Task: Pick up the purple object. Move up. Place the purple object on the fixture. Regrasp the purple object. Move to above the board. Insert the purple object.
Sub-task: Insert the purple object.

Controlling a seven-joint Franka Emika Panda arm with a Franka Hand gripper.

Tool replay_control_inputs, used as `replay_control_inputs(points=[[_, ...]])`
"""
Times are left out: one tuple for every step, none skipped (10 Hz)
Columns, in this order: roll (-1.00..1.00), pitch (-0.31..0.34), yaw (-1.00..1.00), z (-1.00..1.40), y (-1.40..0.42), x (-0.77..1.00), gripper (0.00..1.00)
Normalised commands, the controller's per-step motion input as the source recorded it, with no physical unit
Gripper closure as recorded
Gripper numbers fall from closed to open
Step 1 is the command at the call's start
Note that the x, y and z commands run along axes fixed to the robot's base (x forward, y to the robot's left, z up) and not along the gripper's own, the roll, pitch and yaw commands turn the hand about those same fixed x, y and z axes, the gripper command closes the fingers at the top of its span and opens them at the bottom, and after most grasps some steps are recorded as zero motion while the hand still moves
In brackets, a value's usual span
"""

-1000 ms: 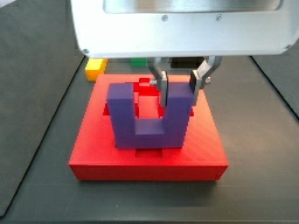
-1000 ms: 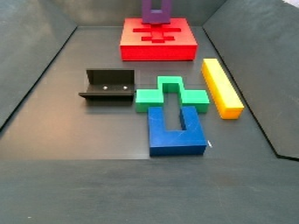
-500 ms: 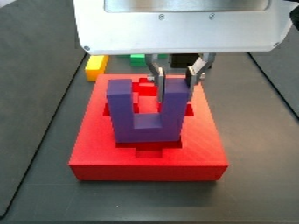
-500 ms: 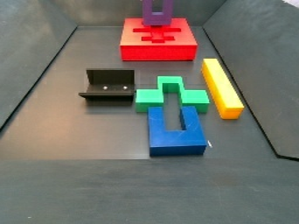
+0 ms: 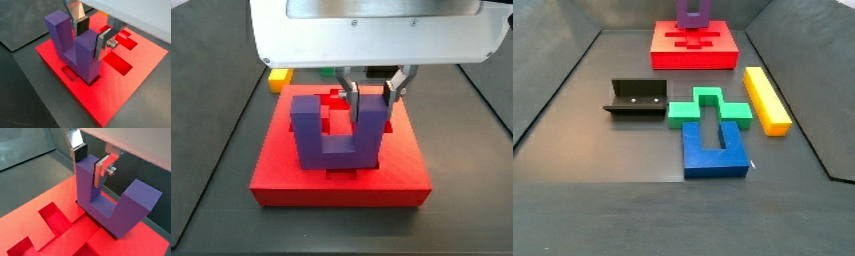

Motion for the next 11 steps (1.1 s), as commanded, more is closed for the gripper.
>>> replay_control_inputs(points=[[0.0, 0.0, -0.2, -0.32, 0.0, 0.24, 1.0], [-0.12, 0.0, -0.25, -0.19, 0.0, 0.23, 1.0], [-0.22, 0.0, -0.29, -0.09, -0.03, 0.22, 1.0], [-0.25, -0.009, -0.22, -0.09, 0.0, 0.15, 1.0], [-0.22, -0.017, -0.16, -0.19, 0.0, 0.1, 1.0], [-0.13, -0.034, -0.1, -0.51, 0.0, 0.08, 1.0], [-0.16, -0.039, -0.05, -0.76, 0.01, 0.16, 1.0], [-0.18, -0.036, -0.01, -0.77, 0.06, 0.21, 1.0], [-0.18, -0.04, 0.0, -0.8, 0.09, 0.17, 1.0], [-0.12, -0.043, 0.0, -0.77, 0.02, 0.06, 1.0], [0.0, 0.0, 0.0, -0.04, 0.0, 0.0, 1.0]])
